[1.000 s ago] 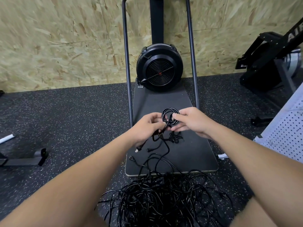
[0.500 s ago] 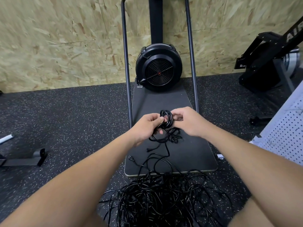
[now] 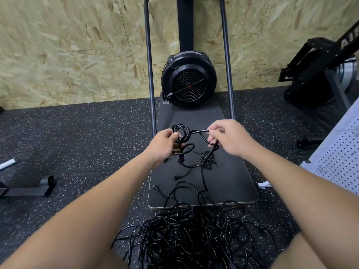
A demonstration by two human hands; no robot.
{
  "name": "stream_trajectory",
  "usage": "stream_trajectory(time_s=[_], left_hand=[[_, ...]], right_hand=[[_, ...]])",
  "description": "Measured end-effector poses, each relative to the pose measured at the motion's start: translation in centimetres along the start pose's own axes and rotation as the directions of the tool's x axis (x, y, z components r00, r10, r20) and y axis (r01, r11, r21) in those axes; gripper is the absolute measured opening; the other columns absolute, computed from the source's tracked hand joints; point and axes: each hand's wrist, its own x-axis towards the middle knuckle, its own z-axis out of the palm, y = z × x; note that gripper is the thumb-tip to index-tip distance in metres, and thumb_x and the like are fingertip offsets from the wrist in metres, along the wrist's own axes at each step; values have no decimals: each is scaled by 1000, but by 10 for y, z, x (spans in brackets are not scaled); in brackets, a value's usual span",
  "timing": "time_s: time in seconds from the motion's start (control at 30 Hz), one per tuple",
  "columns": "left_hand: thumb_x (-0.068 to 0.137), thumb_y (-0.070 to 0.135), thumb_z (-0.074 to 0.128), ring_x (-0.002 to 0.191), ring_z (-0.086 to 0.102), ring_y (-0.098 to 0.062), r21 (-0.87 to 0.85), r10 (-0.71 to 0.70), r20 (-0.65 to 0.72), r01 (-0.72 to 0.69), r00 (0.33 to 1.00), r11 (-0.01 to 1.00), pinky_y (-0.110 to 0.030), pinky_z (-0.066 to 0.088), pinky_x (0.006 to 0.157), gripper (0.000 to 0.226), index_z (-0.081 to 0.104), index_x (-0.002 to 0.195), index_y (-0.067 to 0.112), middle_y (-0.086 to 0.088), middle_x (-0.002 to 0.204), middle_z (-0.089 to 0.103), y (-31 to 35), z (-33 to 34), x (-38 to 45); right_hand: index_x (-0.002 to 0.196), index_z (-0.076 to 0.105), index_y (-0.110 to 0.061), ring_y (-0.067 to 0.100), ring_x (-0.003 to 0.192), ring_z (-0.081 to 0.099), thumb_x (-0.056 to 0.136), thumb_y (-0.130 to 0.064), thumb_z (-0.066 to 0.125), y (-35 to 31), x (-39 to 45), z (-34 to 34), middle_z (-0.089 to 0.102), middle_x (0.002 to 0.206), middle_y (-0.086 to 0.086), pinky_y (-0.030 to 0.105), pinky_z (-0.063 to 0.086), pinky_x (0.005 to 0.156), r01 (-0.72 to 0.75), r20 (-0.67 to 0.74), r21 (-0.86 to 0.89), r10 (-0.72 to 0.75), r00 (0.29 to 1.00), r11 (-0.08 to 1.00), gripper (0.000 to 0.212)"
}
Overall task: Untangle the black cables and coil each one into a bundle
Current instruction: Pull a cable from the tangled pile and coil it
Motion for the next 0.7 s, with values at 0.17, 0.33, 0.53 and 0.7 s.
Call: stream_trajectory(time_s=[0.17,0.33,0.53,0.7], left_hand=[[117,24,52,74,70,-16,91,67,34,-70,997,993,-38,57,73,25,63,96,16,5,79,70,-6,-1,-3],[116,24,54,79,62,-21,77,109,116,-118,987,990,-34,52,67,23,66,101,10,-6,87,66,3,9,-10],[114,27,59,72,57,-20,195,88,107,-108,990,975,-41,47,74,32,65,90,7,-5,80,67,-1,13,-7],[112,34,59,76,58,-18,309,51,54,-66,997,949,-39,50,77,31,70,101,7,3,82,69,-2,6,0]], right_hand=[[105,75,-33,18,89,74,102,-32,72,12,-7,-2,78,91,-8,49,60,95,-6,209,-90,25,978,996,5],[108,75,-35,11,83,68,88,-54,85,4,-9,1,75,91,-7,39,61,88,46,124,-72,-37,992,996,29],[121,72,-28,4,66,71,105,-47,70,-5,-1,6,75,65,-12,33,56,74,127,173,-400,-61,983,908,25],[122,74,-30,19,79,69,112,-43,58,-1,1,-1,73,75,-7,42,60,81,153,92,-523,-123,988,838,23]])
